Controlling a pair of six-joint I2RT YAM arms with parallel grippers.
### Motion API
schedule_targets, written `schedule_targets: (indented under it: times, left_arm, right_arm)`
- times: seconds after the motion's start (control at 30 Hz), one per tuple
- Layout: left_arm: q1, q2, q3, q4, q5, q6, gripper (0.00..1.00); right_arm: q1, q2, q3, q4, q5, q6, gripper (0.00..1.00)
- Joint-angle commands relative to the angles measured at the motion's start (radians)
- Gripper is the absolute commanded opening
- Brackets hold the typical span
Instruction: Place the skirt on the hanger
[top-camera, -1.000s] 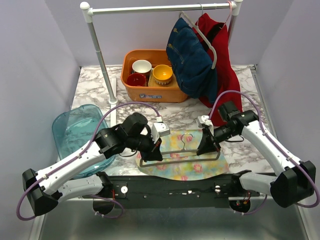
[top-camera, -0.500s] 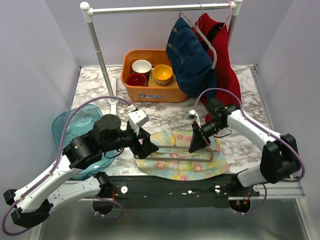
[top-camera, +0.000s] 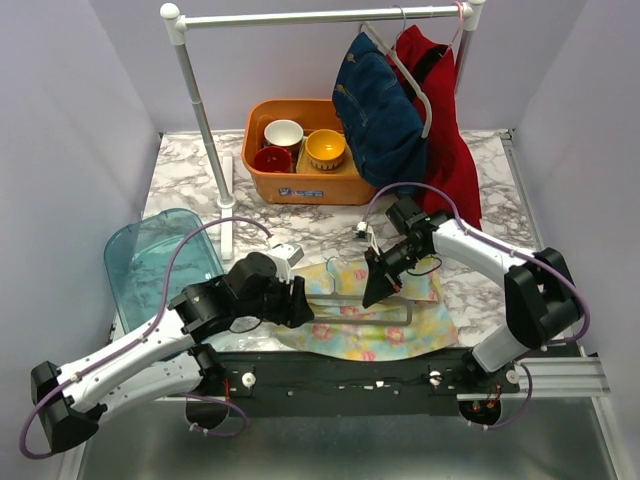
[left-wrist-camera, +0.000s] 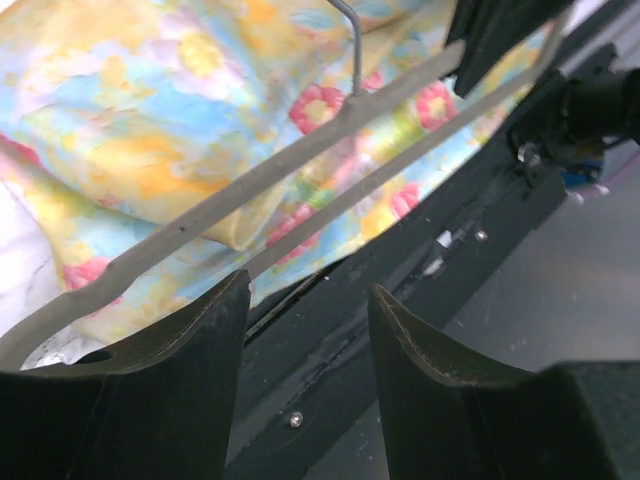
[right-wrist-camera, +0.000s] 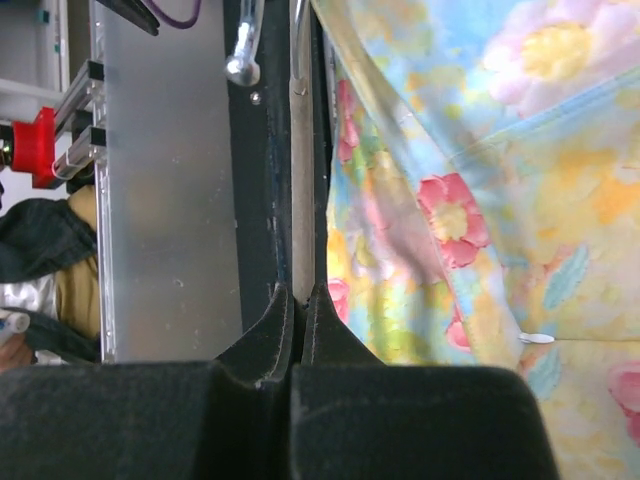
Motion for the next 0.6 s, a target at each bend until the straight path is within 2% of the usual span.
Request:
schedule_targets:
  times: [0.0, 0.3, 0.4, 0.5, 0.53, 0.57]
  left_arm:
    - [-0.022, 0.06, 0.003, 0.046, -0.176, -0.073, 0.6]
    - [-0.065, 0.227, 0.015, 0.065, -0.309, -0.082, 0.6]
    - [-0.077, 0.267, 0.025, 0.056, -0.366, -0.076, 0.57]
    - [-0.08, 0.28, 0.044, 0.056, -0.382, -0.077, 0.44]
    - [-0.08, 0.27, 0.055, 0.056, -0.383, -0.079, 0.31]
    - [-0.08, 0.261, 0.06, 0.054, -0.383, -0.079, 0.25]
  right_arm:
    - [0.002, 0.033, 0.002, 0.061, 0.034, 0.067, 0.0]
    - [-0.012, 0.033, 0.002, 0.074, 0.063, 0.084, 0.01]
    - [-0.015, 0.035, 0.001, 0.075, 0.071, 0.083, 0.01]
    - [-0.018, 0.036, 0.002, 0.074, 0.083, 0.08, 0.0]
    - [-0.017, 0.036, 0.002, 0.075, 0.089, 0.077, 0.01]
    - [-0.017, 0.036, 0.004, 0.074, 0.103, 0.075, 0.01]
